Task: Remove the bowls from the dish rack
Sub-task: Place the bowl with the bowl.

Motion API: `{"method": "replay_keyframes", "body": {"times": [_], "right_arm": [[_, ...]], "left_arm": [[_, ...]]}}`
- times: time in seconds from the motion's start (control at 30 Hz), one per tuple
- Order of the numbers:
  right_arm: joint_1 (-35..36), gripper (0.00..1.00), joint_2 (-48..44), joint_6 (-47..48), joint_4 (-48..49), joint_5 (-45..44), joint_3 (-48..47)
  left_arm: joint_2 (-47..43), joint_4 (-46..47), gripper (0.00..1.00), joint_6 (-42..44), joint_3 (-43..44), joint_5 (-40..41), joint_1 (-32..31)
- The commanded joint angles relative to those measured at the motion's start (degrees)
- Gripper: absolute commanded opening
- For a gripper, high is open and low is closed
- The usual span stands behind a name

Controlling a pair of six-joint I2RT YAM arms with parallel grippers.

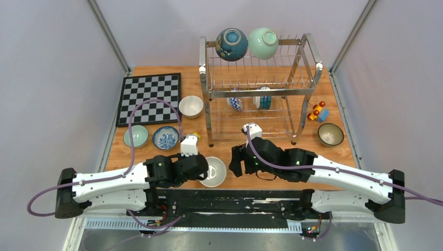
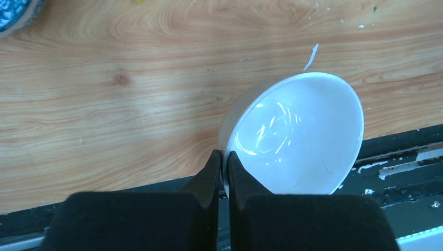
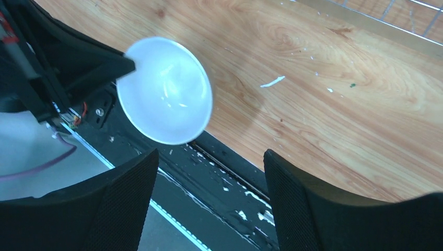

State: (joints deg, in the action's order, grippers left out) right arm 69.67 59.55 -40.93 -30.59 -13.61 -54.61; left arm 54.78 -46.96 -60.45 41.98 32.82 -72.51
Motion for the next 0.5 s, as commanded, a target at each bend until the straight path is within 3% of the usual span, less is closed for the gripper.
{"method": "replay_keyframes", "body": {"times": [0.0, 0.33, 0.47], "right_arm": [[-0.66, 0.76, -5.11, 4.78, -1.77, -2.20, 4.44], [-0.65, 0.73, -16.00, 6.53, -1.48, -4.93, 12.25], [-0.65, 0.71, -17.71, 6.32, -1.10, -3.71, 14.74]], "left_arm": [[-4.67, -0.71, 0.00, -1.00, 3.22, 5.23, 1.08], [-12.26, -10.46, 0.00, 6.70, 8.84, 7.23, 12.59], [-13.37, -10.31, 0.00, 12.24, 10.83, 8.68, 19.42]]}}
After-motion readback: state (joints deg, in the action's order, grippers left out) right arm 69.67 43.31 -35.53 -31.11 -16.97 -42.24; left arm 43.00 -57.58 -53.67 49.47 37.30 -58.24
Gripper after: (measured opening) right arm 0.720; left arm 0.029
